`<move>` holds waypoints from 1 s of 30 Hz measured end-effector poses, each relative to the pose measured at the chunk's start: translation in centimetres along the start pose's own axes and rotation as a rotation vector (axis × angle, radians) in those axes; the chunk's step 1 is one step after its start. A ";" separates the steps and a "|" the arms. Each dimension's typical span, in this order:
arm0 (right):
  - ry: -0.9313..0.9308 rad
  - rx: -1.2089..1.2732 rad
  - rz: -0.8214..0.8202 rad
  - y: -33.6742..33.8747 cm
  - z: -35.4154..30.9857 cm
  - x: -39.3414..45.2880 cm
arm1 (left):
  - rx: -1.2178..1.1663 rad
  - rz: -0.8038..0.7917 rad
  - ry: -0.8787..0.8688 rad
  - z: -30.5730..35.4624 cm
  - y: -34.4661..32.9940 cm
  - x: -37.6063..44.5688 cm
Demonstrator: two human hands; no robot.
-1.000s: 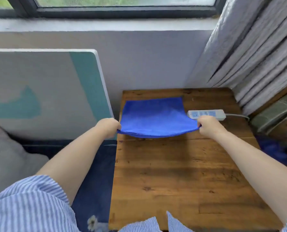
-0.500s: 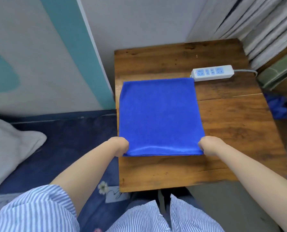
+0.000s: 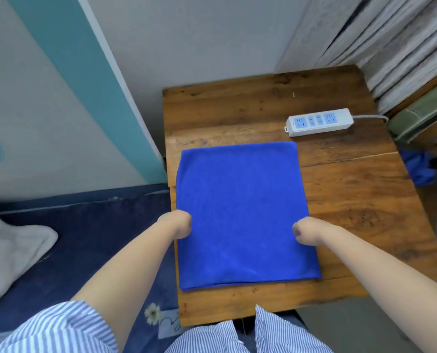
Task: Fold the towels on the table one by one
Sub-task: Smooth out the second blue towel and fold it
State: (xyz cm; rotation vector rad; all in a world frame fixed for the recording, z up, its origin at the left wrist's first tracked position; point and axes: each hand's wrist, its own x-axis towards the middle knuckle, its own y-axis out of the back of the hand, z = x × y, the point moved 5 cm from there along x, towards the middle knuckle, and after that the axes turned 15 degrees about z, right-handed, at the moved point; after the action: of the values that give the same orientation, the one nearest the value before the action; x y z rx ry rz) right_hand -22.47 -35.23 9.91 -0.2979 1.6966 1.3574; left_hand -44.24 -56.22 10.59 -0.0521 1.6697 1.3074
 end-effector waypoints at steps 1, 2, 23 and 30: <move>-0.005 0.056 0.041 0.9 0.2 0.6 | -0.040 0.051 0.026 -0.1 0.9 0.7; -0.013 0.114 0.095 2.3 0.5 1.5 | -0.064 0.097 0.057 -0.2 2.1 1.6; -0.530 0.901 0.756 12.5 7.6 13.3 | -0.858 0.495 0.721 -0.8 7.3 11.2; -0.449 0.974 0.860 12.6 8.0 13.3 | -1.319 0.429 0.805 0.0 6.6 11.3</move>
State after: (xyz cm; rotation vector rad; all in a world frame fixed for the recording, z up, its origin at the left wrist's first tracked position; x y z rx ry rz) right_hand -34.33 -19.26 8.18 1.3050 1.9151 0.8427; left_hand -53.77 -47.84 7.47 -1.1662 1.0855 2.7638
